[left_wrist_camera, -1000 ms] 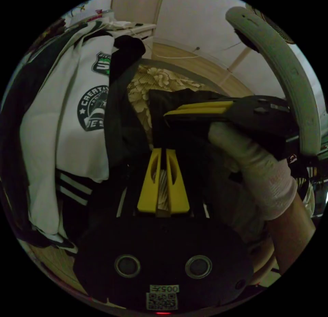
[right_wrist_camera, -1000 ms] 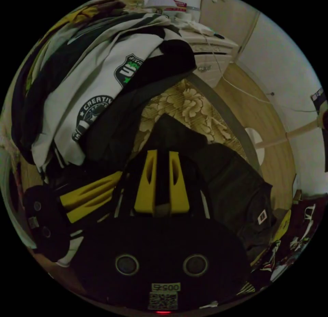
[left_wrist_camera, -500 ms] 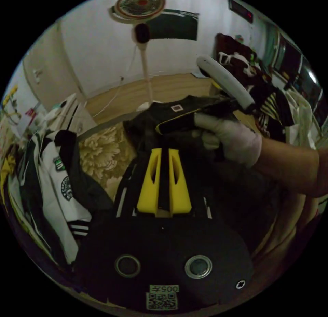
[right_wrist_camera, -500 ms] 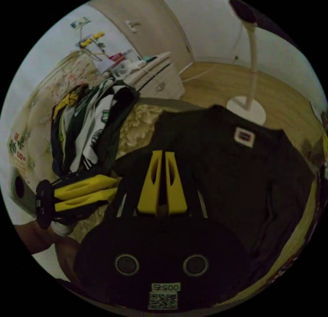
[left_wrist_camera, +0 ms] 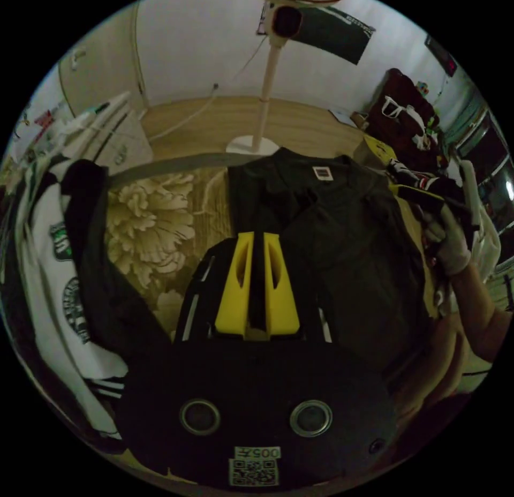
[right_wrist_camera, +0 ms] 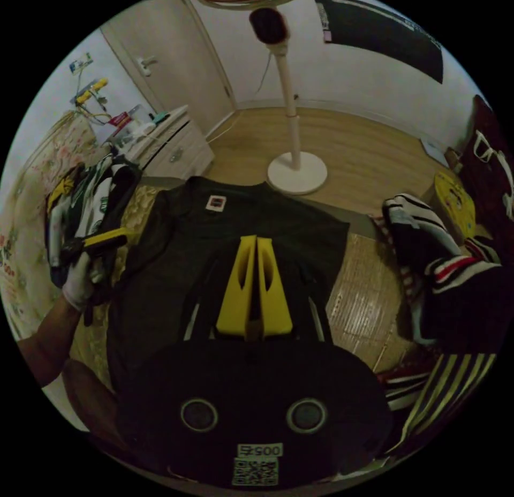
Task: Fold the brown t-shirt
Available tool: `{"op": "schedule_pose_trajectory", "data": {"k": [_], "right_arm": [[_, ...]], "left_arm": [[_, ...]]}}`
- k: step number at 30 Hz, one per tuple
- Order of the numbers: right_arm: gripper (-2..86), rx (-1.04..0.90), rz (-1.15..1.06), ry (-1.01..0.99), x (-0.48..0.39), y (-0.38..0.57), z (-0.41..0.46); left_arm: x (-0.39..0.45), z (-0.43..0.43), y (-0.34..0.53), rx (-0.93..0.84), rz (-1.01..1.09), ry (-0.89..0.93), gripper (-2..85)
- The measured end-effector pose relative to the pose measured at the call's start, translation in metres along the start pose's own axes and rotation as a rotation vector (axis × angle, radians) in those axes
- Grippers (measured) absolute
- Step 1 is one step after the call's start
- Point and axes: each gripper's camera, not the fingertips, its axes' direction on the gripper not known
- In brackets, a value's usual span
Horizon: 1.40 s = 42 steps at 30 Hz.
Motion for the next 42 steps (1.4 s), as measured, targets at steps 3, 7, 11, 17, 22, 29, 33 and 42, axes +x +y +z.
{"op": "schedule_pose_trajectory", "data": {"k": [3, 7, 11, 17, 22, 29, 33, 42], "right_arm": [[0.8, -0.02, -0.102, -0.06, -0.025, -0.01, 0.014], [5.0, -0.078, -0.218, -0.116, -0.066, -0.03, 0.05], [4.4, -0.129, -0.251, -0.087, -0.089, -0.039, 0.076], [-0.9, -0.105, -0.263, -0.049, -0.077, -0.027, 0.065], [-1.4, -0.094, -0.211, -0.042, -0.045, 0.001, 0.047], [-1.0, -0.066, -0.119, 0.011, -0.006, 0.021, 0.026], [-1.0, -0.049, -0.155, -0.068, -0.004, 0.02, 0.019], [-0.9, -0.169, -0.25, -0.035, -0.001, 0.04, 0.033]], "left_arm": [[0.015, 0.011, 0.006, -0.041, 0.045, -0.02, 4.9], [0.03, 0.009, 0.017, -0.039, 0.098, 0.006, 3.5], [0.049, 0.0, 0.027, -0.021, 0.206, -0.005, 2.3], [0.054, -0.032, 0.04, 0.131, 0.187, -0.184, 3.1], [0.026, -0.023, 0.035, 0.114, 0.075, -0.107, 4.4], [0.068, 0.004, 0.044, -0.026, 0.294, 0.128, 1.7], [0.098, -0.017, 0.052, 0.103, 0.399, 0.035, 0.9], [0.089, 0.012, 0.037, -0.016, 0.235, 0.063, 0.6]]}}
